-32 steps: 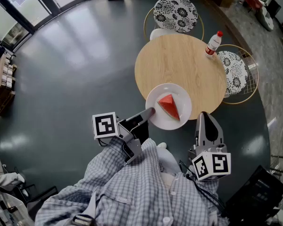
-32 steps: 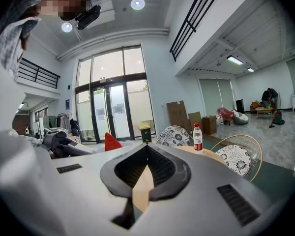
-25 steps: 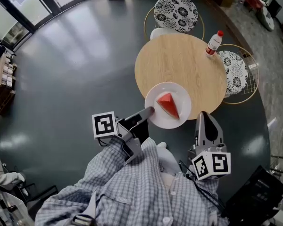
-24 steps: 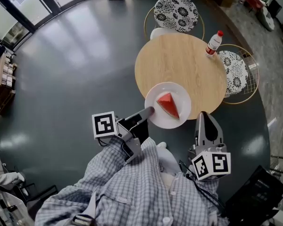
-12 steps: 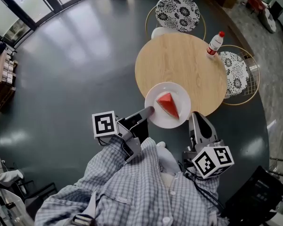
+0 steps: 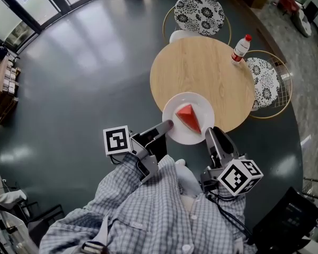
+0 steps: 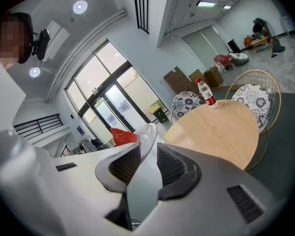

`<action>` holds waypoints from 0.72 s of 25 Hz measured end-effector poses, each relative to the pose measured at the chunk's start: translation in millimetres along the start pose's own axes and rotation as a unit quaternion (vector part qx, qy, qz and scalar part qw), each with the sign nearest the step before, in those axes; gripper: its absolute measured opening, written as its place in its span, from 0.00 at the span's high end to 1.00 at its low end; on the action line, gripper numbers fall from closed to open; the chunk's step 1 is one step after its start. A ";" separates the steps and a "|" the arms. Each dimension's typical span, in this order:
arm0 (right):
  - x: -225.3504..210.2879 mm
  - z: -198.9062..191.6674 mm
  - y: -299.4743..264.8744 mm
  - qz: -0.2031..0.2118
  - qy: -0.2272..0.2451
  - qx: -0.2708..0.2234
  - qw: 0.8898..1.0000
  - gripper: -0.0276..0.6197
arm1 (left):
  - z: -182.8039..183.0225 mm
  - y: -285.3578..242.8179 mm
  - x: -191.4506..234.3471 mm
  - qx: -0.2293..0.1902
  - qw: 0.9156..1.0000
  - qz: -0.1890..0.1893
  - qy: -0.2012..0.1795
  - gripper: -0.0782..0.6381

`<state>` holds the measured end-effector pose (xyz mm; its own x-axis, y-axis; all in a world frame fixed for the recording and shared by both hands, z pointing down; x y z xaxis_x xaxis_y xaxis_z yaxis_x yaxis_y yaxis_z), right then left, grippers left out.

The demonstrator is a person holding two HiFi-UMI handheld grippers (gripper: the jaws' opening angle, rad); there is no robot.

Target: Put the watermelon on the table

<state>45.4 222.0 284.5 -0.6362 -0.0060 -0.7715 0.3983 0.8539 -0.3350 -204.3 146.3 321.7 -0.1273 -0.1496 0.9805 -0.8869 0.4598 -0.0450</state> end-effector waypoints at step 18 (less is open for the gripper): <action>-26.3 2.4 25.0 0.016 0.039 -0.001 0.999 0.82 | -35.3 -14.0 2.4 -0.008 1.000 -0.001 -0.001 0.86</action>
<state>73.7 242.2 295.1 -0.6728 0.0630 -0.7372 0.4180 0.8545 -0.3085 -176.5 170.4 331.5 -0.1255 -0.1526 0.9803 -0.8802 0.4729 -0.0391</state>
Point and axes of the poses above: the fingertips, and each gripper's own axes: y backward along the fingers, x to its left, z out of its top, the point moved 10 cm from there along y, backward along the fingers, and after that the axes turned 11 degrees about -y, right-handed, at the moved point
